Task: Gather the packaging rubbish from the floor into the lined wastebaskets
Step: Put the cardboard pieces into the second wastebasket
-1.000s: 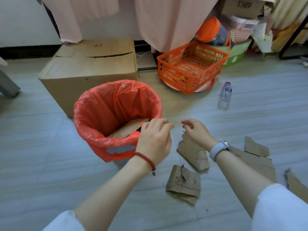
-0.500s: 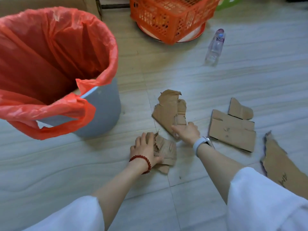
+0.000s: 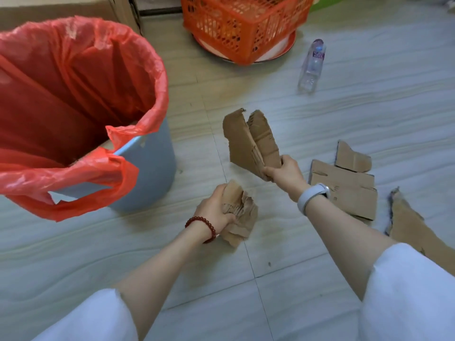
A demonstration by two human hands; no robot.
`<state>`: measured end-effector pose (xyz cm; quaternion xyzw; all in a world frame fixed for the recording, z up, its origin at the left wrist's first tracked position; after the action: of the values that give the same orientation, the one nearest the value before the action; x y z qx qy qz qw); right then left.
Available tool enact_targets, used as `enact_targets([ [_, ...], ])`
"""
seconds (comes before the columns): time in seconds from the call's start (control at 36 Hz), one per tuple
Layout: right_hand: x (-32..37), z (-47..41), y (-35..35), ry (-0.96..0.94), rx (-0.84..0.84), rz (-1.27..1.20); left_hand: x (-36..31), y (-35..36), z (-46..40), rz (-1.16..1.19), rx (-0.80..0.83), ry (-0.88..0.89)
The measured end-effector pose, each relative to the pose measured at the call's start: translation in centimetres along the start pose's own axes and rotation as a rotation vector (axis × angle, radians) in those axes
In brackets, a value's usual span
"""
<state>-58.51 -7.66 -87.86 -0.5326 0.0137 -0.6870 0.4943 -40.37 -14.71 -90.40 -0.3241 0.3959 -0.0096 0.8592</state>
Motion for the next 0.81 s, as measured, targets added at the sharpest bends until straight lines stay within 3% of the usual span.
enact_targets([
  [0.25, 7.8, 3.0, -6.2, -0.170, -0.311, -0.368, -7.2, -8.5, 3.3, 0.081, -0.232, 0.214],
  [0.42, 17.0, 7.7, -6.7, -0.448, -0.395, -0.633, -11.3, -18.3, 7.9, 0.221, -0.640, 0.345],
  [0.53, 21.7, 10.8, -5.3, -0.645, -0.374, -0.646, -11.2, -23.7, 10.9, 0.250, -0.869, 0.385],
  [0.72, 25.8, 13.8, -1.6, -0.833, -0.397, -0.474, -6.3, -29.1, 14.3, 0.189, -1.151, 0.205],
  [0.81, 26.4, 13.9, 0.9, -0.825, -0.293, -0.395, -3.2, -29.6, 14.0, 0.080, -1.096, 0.092],
])
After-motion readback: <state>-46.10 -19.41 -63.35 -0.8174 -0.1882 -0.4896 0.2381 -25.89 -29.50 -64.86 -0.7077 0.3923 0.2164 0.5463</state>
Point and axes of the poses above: each hand's wrist, its own z-axis away from the middle knuckle, its own y-axis out of the palm, x = y × z, the point moved 3 cm from there along -z, towards the middle knuckle
